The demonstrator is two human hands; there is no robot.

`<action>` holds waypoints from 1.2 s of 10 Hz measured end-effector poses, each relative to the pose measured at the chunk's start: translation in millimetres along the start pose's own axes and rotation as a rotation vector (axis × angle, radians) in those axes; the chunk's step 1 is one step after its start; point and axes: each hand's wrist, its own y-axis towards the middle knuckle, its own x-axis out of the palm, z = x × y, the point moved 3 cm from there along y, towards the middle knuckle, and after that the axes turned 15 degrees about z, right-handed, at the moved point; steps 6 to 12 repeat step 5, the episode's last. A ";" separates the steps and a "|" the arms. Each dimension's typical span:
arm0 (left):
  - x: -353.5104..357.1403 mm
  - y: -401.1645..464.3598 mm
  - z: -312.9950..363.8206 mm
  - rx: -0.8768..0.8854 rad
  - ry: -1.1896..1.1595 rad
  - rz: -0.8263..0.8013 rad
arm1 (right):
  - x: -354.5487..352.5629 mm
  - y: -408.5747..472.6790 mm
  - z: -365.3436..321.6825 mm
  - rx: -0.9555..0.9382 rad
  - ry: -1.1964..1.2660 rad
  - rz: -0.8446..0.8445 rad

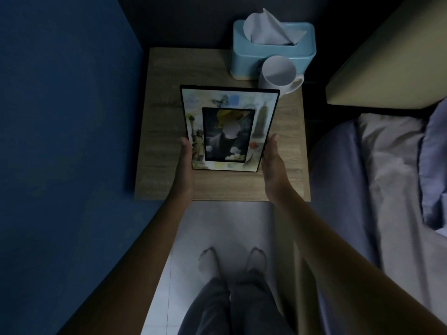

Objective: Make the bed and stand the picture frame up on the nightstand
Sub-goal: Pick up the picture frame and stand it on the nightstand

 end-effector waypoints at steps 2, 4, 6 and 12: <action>2.5 6.5 -6.9 0.006 -0.006 0.031 | -1.3 -1.5 -3.0 -0.026 -0.025 -0.025; -3.0 12.5 -14.6 0.004 -0.002 0.050 | -8.3 -7.3 -9.9 -0.040 -0.089 -0.011; -5.2 11.4 -10.1 0.005 0.075 0.020 | -13.0 -15.1 -23.3 0.001 -0.113 0.004; -5.2 11.4 -10.1 0.005 0.075 0.020 | -13.0 -15.1 -23.3 0.001 -0.113 0.004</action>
